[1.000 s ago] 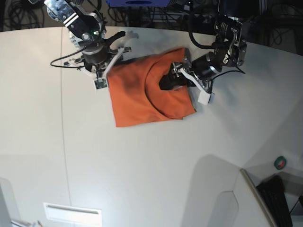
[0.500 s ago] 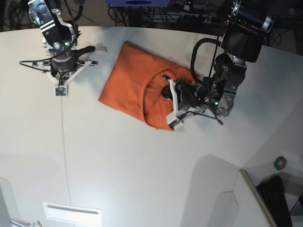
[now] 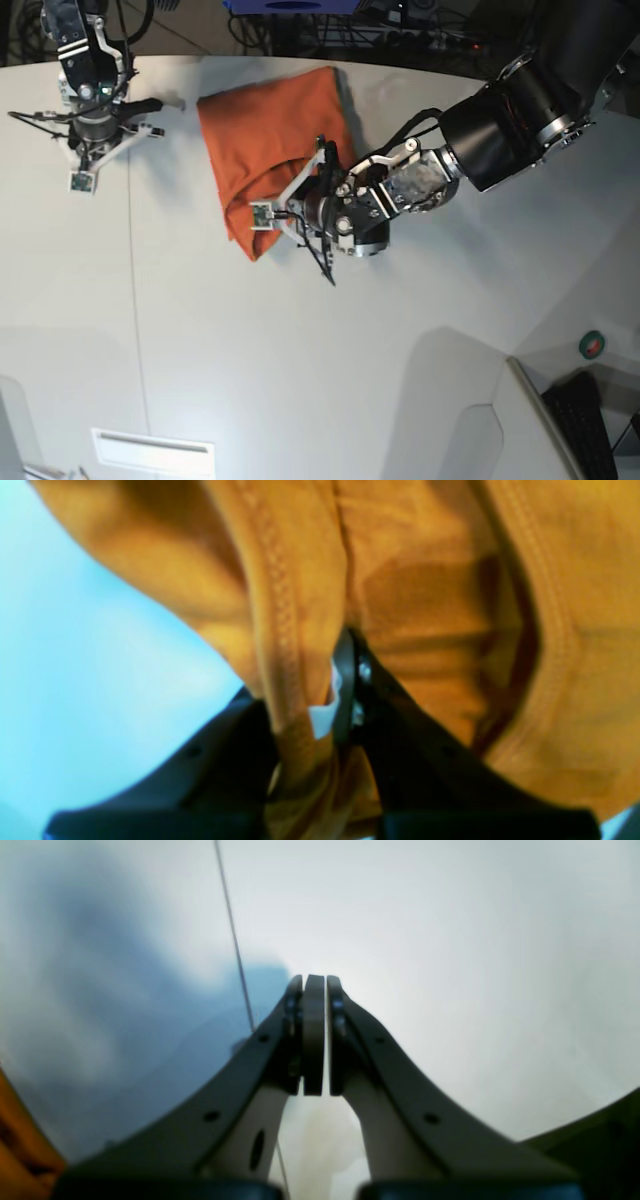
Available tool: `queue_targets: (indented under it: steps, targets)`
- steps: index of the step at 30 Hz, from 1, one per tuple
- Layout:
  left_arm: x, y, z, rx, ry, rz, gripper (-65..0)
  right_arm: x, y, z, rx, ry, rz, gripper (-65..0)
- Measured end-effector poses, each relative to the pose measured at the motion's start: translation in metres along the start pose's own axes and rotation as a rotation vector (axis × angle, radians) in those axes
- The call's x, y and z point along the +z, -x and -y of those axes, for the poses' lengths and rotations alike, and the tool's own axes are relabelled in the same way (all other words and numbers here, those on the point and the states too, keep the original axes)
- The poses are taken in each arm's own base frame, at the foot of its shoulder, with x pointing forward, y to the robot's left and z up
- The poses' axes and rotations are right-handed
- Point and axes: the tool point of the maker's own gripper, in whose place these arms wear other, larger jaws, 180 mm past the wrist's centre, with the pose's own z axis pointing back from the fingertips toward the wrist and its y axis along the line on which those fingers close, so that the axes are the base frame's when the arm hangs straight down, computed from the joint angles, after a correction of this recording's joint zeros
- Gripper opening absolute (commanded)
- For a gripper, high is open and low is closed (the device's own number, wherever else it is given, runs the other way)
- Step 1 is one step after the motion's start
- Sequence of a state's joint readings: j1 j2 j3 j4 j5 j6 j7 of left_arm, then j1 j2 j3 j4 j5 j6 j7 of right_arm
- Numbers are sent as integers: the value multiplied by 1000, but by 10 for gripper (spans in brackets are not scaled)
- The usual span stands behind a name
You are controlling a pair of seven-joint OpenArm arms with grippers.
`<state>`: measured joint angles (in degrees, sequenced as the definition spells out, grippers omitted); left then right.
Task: Layout the t-shirt on the table in an organized manner, then fold the t-shirt properly
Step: 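Drag the folded shirt with the left gripper to square it on the table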
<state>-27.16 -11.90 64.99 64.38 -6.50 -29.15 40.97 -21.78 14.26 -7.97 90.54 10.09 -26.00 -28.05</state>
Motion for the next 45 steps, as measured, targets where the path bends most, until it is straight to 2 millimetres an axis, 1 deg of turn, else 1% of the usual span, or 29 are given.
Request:
queue_targets:
  steps: [3, 6, 9, 12, 15, 24, 30, 35, 38, 39, 43, 45]
  targets:
    - [-5, -16, 3, -118, -31, -10, -650, 0, 1, 0, 1, 0, -3, -650]
    - [-6, -27, 5, -148, -36, 36, -650, 0, 2, 0, 0, -1, -4, -650]
    - [-5, -28, 7, -182, -3, 49, -650, 2, 5, -5, -12, -7, -12, -650]
    - [-4, -30, 6, -195, -8, 55, -650, 3, 9, -10, -22, -16, -20, -650]
    - [-4, -32, 7, -194, -5, 75, -650, 2, 6, -9, -20, -14, -15, -650]
    - [-5, -47, 14, -202, 15, 119, -650, 2, 4, -9, -21, -15, -12, -650]
    - [-5, -47, 14, -202, 14, 123, -650, 2, 4, -9, -22, -14, -10, -650]
    - [-2, -48, 8, -214, 13, 119, -650, 1, -2, -11, -25, -16, 0, -650]
    - [-2, -47, 8, -214, 12, 116, -650, 1, -1, -10, -25, -16, -1, -650]
    - [-2, -47, 8, -214, 12, 116, -625, 1, -1, -10, -25, -16, 0, -650]
    - [-1, -48, 5, -213, 9, 118, -420, 1, -1, -10, -25, -16, 0, -650]
    - [2, -49, -3, -217, -5, 116, -301, 1, -1, -10, -25, -16, -1, -650]
